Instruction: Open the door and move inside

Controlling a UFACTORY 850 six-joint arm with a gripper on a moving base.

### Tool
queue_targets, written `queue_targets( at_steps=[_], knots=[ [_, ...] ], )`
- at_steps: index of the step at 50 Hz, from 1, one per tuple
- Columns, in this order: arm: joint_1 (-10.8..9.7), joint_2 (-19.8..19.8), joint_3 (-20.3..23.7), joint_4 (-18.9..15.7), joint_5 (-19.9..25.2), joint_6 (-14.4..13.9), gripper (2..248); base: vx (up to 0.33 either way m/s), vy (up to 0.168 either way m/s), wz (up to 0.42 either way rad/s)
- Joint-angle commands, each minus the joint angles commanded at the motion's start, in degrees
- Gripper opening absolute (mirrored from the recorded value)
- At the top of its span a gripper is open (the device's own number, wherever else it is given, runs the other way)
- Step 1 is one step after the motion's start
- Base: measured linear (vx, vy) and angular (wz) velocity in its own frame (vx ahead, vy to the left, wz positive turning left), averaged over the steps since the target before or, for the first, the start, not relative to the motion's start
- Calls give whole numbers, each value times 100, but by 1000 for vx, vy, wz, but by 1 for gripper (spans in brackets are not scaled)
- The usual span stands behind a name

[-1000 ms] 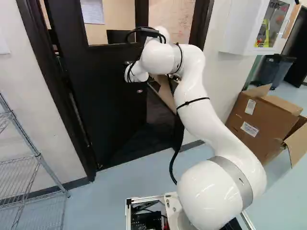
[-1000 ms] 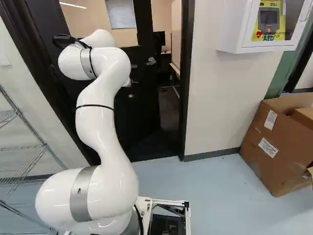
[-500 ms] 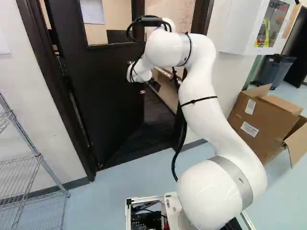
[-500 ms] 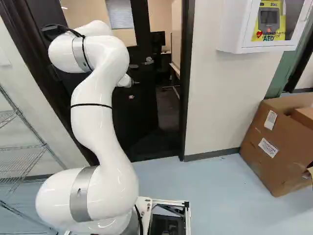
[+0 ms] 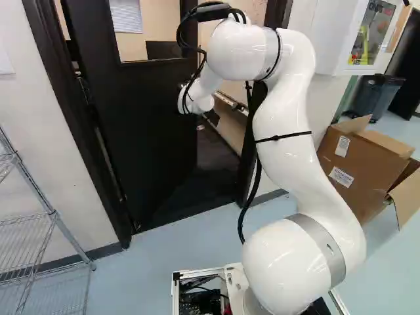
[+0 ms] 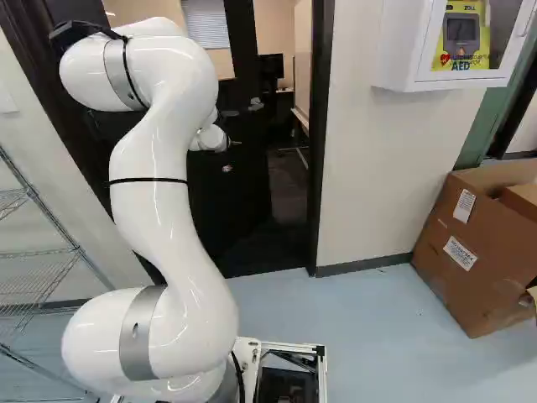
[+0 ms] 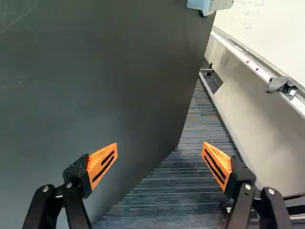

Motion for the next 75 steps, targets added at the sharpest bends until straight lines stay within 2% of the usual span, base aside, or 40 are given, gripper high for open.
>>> queue_targets(
  at_steps=[75],
  knots=[
    [-572,1928,2444,-567,1098,0,247,0,0,0]
  ],
)
